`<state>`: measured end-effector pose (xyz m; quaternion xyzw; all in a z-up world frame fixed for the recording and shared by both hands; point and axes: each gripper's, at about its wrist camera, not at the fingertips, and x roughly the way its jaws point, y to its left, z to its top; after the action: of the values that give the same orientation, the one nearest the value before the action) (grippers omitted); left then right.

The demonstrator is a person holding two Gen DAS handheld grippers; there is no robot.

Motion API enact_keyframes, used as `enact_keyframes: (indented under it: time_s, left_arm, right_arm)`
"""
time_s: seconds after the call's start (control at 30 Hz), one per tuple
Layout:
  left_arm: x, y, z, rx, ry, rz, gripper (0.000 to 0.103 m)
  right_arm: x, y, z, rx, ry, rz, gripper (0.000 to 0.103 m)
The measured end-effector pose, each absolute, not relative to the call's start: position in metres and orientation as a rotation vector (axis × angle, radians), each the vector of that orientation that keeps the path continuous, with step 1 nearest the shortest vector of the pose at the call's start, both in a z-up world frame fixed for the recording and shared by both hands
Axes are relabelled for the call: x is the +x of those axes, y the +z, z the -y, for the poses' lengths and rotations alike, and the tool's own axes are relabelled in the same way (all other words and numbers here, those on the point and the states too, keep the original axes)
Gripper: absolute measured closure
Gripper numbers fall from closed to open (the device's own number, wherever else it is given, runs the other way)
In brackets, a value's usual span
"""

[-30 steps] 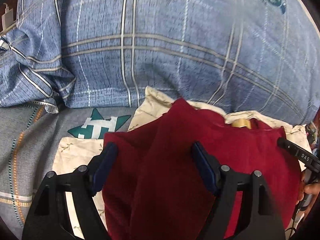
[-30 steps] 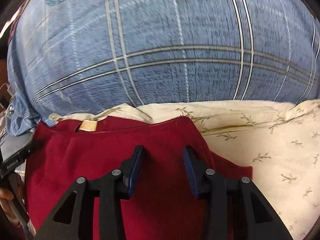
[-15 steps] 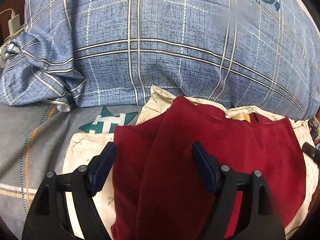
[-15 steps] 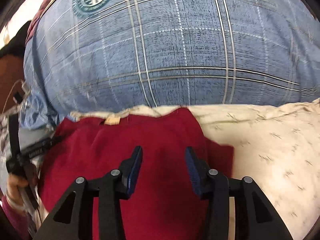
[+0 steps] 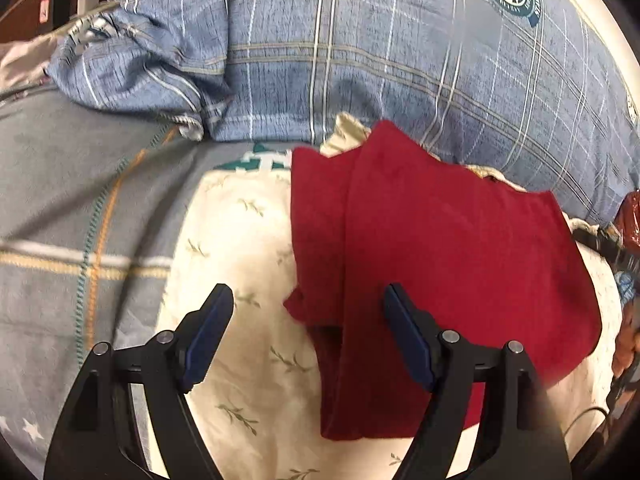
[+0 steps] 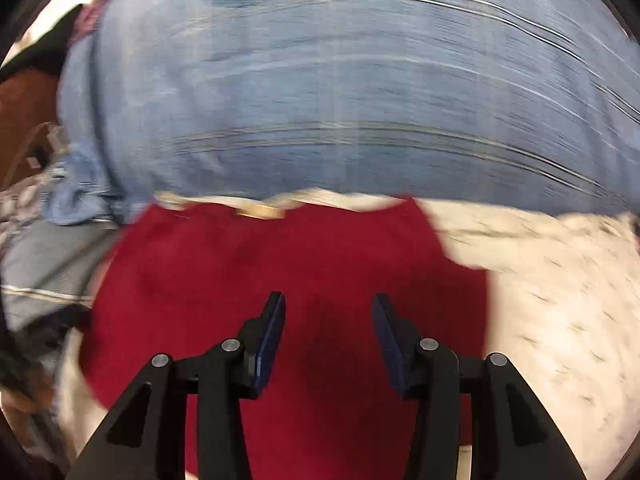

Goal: Fold small clothes

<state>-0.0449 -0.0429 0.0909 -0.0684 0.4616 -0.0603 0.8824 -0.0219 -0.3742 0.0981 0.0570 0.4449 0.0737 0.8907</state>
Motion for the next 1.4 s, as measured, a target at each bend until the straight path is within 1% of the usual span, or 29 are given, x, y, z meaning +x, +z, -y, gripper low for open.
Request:
enact_keyframes:
  time_s: [0.03,0.1,0.17,0.37,0.53,0.57,0.6,0.67,0.7,0.83,0.93,1.07,1.1,1.2,1.27,1.4]
  left_arm:
    - [-0.045,0.088,0.045,-0.153,-0.140,-0.967,0.026]
    - [-0.042,0.083,0.048,-0.167,-0.159,-0.969,0.026]
    - [-0.042,0.080,0.047,-0.170,-0.171,-0.961,0.026]
    - [-0.035,0.075,0.041,-0.194,-0.198,-0.962,0.025]
    - [-0.033,0.075,0.040,-0.203,-0.210,-0.966,0.025]
    - [-0.034,0.076,0.039,-0.203,-0.210,-0.966,0.025]
    - [-0.033,0.076,0.039,-0.204,-0.209,-0.965,0.025]
    - [-0.034,0.077,0.039,-0.204,-0.212,-0.964,0.025]
    - [-0.033,0.077,0.038,-0.206,-0.213,-0.965,0.025]
    - [-0.033,0.084,0.036,-0.229,-0.224,-0.949,0.025]
    - [-0.033,0.085,0.034,-0.236,-0.220,-0.932,0.025]
    - [-0.028,0.078,0.036,-0.234,-0.212,-0.946,0.025]
    - [-0.027,0.076,0.037,-0.233,-0.208,-0.949,0.025]
    - [-0.023,0.073,0.037,-0.240,-0.209,-0.955,0.025]
    - [-0.023,0.072,0.037,-0.236,-0.207,-0.955,0.025]
    - [-0.023,0.072,0.036,-0.245,-0.204,-0.958,0.025]
  right_arm:
    - [-0.014,0.101,0.358,0.139,0.209,-0.931,0.054]
    - [-0.001,0.104,0.326,0.182,0.293,-0.952,0.044]
    - [0.017,0.106,0.292,0.214,0.362,-0.959,0.041]
    - [0.066,0.089,0.197,0.178,0.450,-1.052,0.040]
    - [0.095,0.066,0.151,0.083,0.410,-1.158,0.041]
    - [0.097,0.059,0.148,0.065,0.409,-1.179,0.047]
    - [0.098,0.054,0.145,0.034,0.393,-1.187,0.068]
    - [0.096,0.054,0.146,-0.040,0.353,-1.149,0.091]
    - [0.095,0.056,0.149,-0.035,0.367,-1.134,0.099]
    - [0.088,0.080,0.165,0.062,0.447,-1.046,0.099]
    - [0.090,0.090,0.162,0.079,0.480,-1.004,0.099]
    - [0.112,0.073,0.144,0.110,0.482,-1.034,0.100]
    - [0.114,0.067,0.143,0.121,0.486,-1.042,0.103]
    - [0.122,0.051,0.136,0.181,0.527,-1.058,0.103]
    - [0.124,0.038,0.130,0.146,0.478,-1.086,0.103]
    - [0.110,0.048,0.149,0.236,0.512,-1.093,0.093]
